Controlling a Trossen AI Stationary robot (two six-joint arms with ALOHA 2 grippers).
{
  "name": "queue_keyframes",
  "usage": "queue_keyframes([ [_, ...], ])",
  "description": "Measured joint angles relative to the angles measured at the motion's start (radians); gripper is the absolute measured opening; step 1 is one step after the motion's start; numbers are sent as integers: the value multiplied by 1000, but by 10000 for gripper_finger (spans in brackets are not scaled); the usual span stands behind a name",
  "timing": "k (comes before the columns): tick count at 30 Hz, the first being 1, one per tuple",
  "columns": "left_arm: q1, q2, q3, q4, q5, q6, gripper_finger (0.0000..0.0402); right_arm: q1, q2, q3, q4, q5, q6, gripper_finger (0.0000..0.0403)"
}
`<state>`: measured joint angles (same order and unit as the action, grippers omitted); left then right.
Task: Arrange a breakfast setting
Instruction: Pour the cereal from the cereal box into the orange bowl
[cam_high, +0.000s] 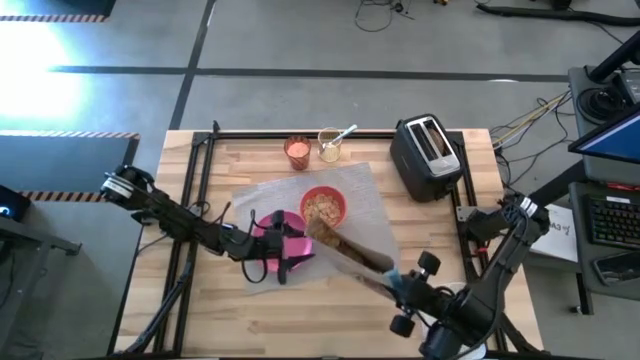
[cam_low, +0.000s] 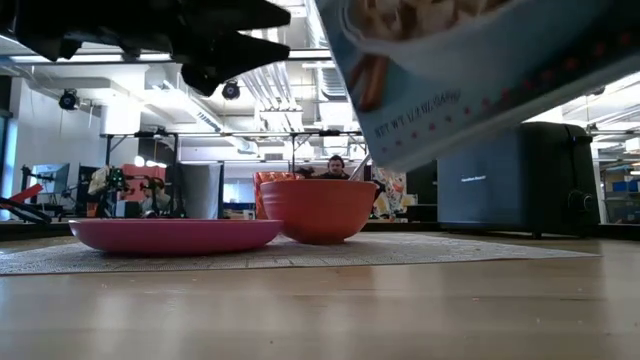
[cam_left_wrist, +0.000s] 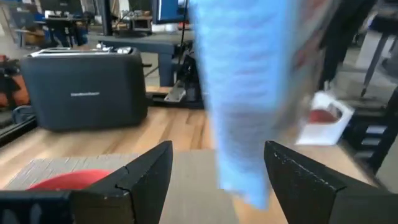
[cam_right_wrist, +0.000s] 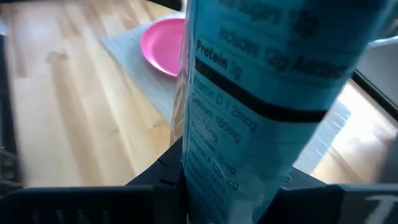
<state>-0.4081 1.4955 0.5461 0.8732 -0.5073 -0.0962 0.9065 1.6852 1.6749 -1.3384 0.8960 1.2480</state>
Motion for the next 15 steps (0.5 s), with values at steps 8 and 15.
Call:
queue_keyframes([
  [8,49,-81,38,-190,81,110,238,45,-17,0,26,24,-3,91],
  [15,58,-104,90,-326,311,74,238,89,-54,0,39,12,-6,91],
])
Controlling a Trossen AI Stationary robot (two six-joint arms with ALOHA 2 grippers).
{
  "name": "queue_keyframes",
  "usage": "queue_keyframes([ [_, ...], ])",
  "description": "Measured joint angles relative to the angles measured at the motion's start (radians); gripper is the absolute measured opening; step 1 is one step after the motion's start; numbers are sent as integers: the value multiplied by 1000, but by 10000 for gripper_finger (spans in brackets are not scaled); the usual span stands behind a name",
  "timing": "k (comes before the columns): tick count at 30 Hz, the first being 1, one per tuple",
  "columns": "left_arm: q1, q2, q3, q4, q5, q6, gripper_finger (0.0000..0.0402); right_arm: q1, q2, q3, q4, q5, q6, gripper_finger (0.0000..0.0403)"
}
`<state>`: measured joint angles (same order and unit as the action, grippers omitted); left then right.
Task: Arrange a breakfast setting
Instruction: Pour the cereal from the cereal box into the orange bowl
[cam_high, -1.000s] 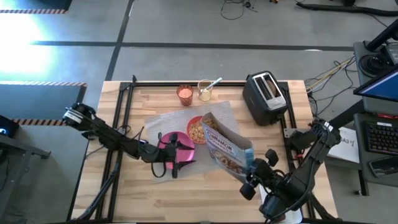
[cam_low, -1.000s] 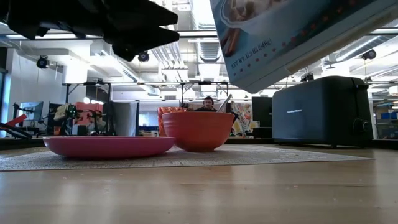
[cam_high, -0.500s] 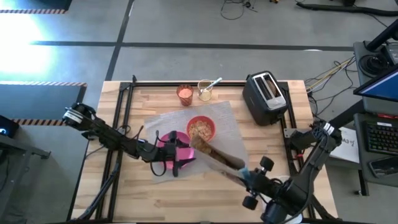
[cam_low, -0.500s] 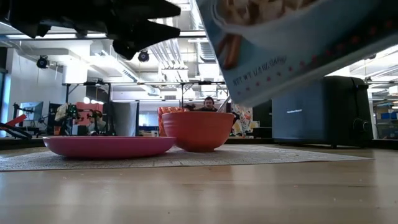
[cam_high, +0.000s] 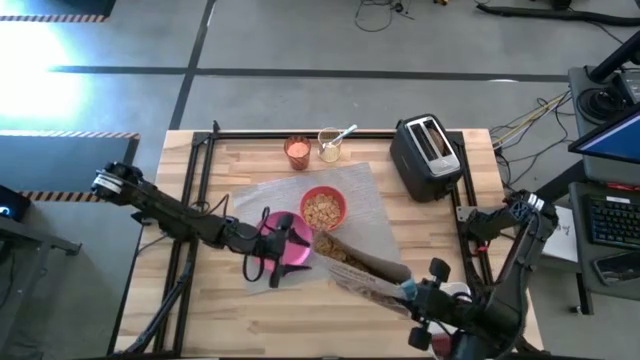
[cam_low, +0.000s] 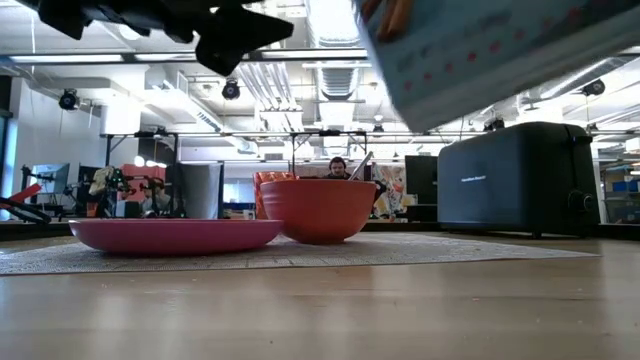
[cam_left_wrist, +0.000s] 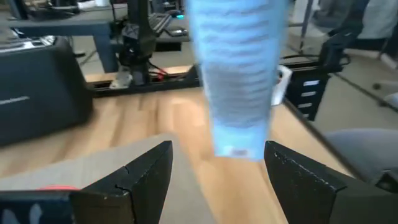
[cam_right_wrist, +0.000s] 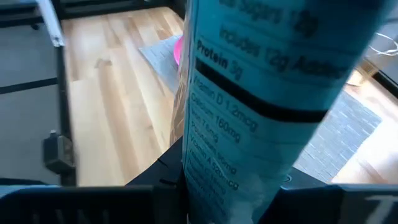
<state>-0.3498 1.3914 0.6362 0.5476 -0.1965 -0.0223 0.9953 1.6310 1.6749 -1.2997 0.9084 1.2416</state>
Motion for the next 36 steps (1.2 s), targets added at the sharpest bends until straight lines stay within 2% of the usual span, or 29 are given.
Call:
queue_keyframes([
  [3,1,4,1,37,-5,64,238,24,-13,0,2,0,-4,91],
  [7,-1,37,-11,198,12,155,238,48,-28,0,7,2,2,91],
  [11,-2,88,5,320,108,185,238,52,-32,0,10,7,-10,91],
  [16,-1,174,57,401,109,174,238,52,-35,0,55,13,-70,91],
  [21,-1,238,96,438,112,147,238,52,-34,0,92,10,-110,91],
  [26,1,229,96,457,146,145,238,52,-34,0,91,12,-118,91],
  [36,25,213,90,456,303,136,238,38,-34,0,76,23,-131,91],
])
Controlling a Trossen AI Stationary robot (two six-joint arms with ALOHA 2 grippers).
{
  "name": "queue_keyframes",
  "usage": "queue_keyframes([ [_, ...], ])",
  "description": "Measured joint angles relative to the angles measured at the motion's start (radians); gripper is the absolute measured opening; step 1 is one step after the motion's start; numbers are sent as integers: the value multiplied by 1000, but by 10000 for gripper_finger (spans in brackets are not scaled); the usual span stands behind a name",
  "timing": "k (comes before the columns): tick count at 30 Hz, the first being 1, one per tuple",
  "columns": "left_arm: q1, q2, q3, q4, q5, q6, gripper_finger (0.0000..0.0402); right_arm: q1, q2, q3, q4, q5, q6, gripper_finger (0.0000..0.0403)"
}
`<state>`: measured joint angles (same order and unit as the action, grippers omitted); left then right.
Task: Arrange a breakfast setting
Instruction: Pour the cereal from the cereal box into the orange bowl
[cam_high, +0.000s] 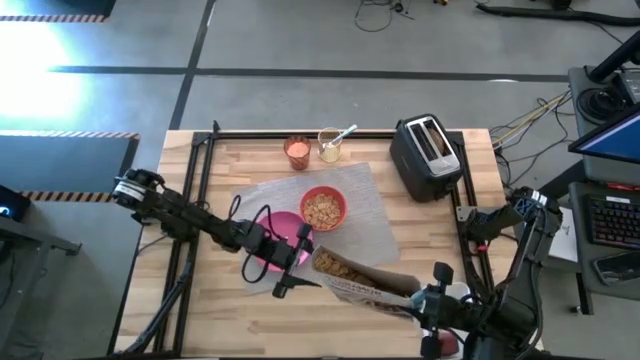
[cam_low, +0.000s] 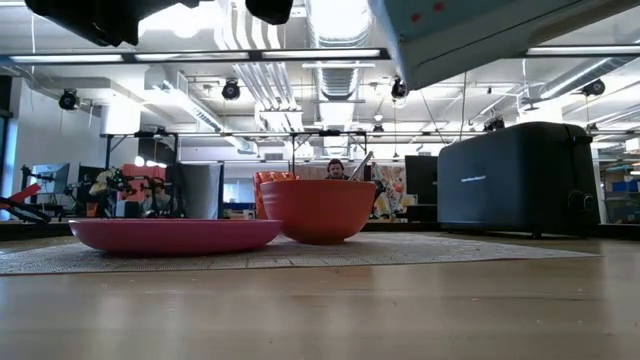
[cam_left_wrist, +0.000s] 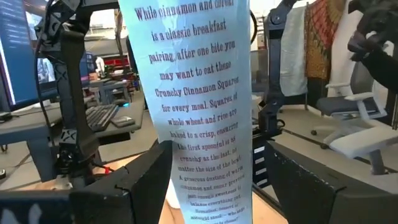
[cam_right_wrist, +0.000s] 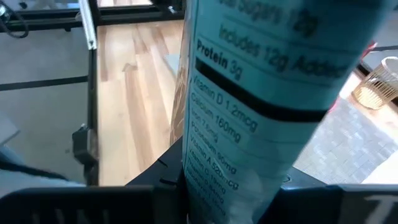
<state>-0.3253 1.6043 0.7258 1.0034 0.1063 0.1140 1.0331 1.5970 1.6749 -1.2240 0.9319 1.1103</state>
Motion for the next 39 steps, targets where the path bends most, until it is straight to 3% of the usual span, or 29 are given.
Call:
queue_keyframes([
  [15,15,2,93,-185,65,1,238,-56,0,0,-16,-9,-51,91],
  [27,14,10,91,-180,43,-26,203,-58,2,0,-17,0,-51,91],
  [39,21,57,120,-57,106,49,196,-58,2,2,14,34,-84,91],
])
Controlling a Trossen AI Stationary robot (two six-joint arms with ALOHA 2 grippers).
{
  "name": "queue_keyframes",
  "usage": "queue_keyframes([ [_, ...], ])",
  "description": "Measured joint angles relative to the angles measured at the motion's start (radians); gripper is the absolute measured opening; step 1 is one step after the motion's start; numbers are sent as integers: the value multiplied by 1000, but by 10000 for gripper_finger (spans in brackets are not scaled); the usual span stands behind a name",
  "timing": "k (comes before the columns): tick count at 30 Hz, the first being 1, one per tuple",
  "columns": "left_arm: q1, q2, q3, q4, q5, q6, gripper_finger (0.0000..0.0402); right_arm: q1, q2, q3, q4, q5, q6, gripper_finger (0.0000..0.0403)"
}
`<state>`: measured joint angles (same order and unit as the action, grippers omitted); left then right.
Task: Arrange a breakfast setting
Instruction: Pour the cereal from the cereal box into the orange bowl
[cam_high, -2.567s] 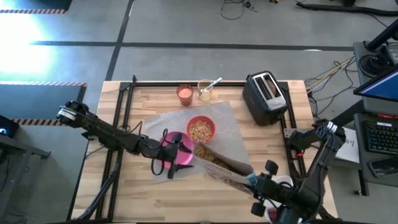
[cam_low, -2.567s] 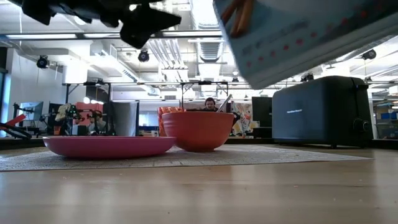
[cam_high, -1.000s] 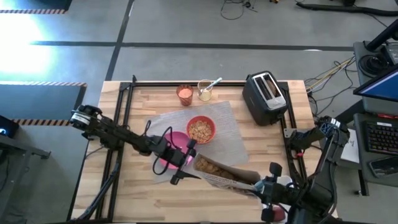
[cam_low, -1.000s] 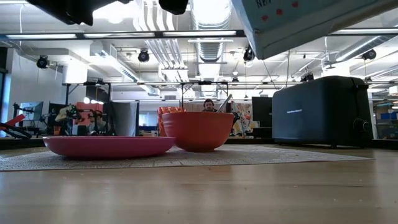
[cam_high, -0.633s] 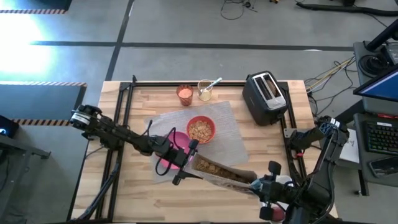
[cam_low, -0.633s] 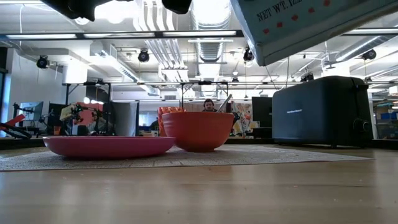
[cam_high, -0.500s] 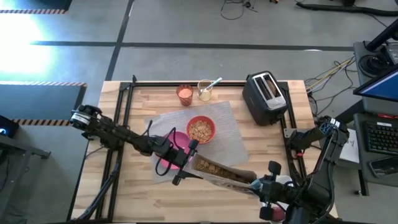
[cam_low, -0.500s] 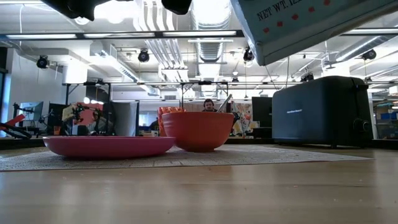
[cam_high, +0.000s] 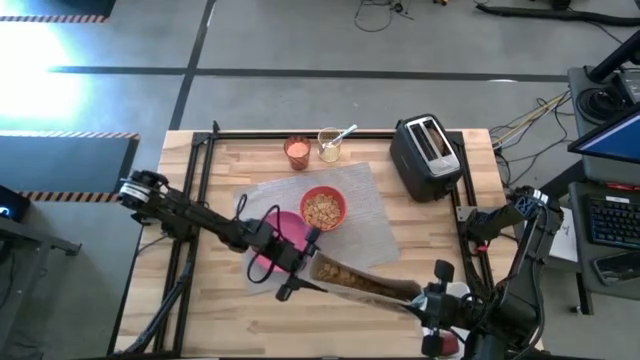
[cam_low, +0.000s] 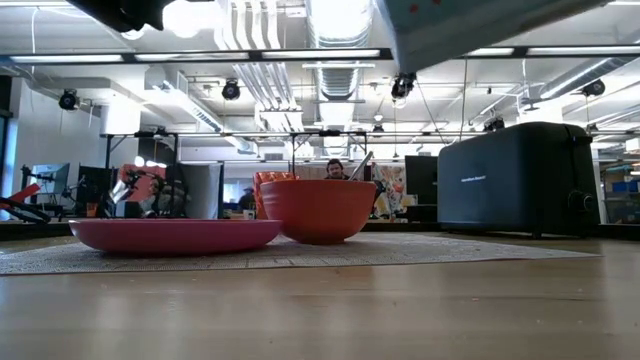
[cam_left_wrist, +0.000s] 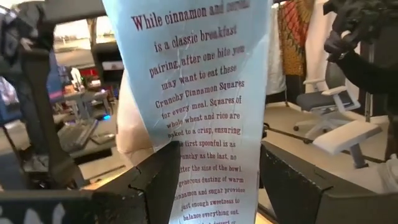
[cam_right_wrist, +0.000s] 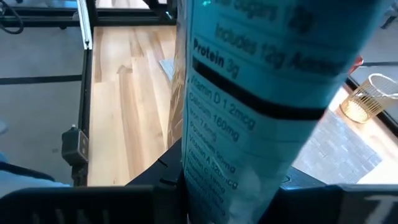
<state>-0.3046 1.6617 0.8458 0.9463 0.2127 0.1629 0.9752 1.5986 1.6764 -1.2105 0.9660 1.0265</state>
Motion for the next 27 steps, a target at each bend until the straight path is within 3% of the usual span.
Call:
queue_keyframes([
  [11,4,28,23,8,-30,-41,195,0,2,0,5,-11,5,91],
  [20,7,43,26,133,-61,-38,196,0,5,0,20,25,-17,91],
  [27,7,90,65,111,5,-44,196,0,5,0,23,-11,-40,91],
])
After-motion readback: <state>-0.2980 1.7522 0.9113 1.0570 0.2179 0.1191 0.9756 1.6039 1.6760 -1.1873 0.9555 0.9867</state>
